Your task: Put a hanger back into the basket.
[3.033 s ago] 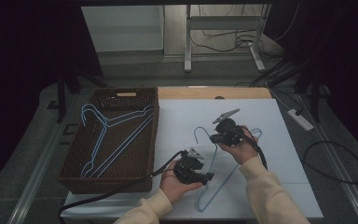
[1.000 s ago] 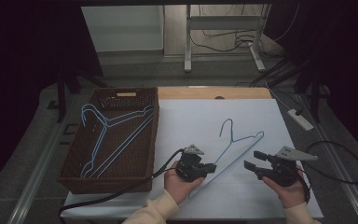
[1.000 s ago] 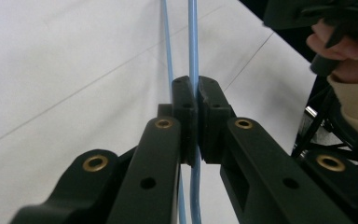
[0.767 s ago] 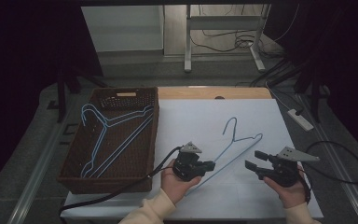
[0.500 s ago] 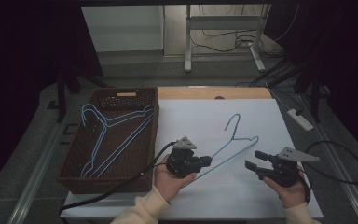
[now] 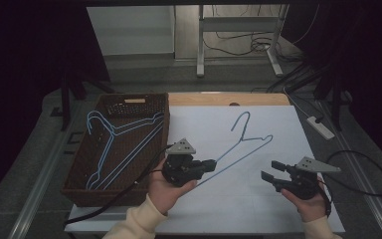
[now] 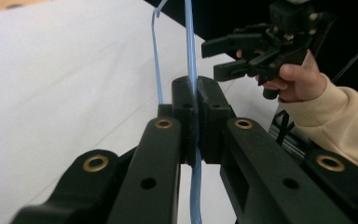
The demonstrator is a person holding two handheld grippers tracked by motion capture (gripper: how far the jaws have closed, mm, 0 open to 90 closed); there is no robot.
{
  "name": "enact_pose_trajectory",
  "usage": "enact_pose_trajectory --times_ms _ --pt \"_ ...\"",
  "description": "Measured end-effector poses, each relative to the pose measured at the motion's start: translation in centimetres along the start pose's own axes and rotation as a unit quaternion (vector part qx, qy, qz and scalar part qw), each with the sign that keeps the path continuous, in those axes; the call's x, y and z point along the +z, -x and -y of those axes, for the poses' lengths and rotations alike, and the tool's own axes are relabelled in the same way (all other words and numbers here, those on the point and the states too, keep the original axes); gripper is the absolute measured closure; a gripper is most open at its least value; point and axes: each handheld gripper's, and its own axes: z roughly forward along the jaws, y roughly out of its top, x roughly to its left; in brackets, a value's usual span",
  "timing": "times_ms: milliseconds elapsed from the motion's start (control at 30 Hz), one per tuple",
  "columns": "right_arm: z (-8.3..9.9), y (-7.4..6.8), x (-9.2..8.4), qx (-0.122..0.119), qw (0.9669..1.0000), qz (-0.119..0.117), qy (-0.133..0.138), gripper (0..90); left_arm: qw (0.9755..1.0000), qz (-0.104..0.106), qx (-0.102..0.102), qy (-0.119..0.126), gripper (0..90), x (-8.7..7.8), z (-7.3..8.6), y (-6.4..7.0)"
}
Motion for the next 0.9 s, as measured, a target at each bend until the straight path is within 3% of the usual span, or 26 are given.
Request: enact_pose_trajectory --times_ms 167,367,900 --pt "0.1 0.1 0.1 0.003 1.0 0.0 -0.005 37.0 0.9997 0.008 0.007 0.02 86.5 -1.9 -0.3 -0.6" --pt "0.1 0.3 0.1 0.003 1.0 0.001 -0.007 37.0 0.9994 -0.004 0.008 0.032 86.5 -4.2 -0.2 -1.9" --pt "0.3 0.4 0.5 0.001 0.9998 0.007 -0.02 35.9 0.9956 -0.019 -0.01 0.091 86.5 -10.8 1.1 -5.0"
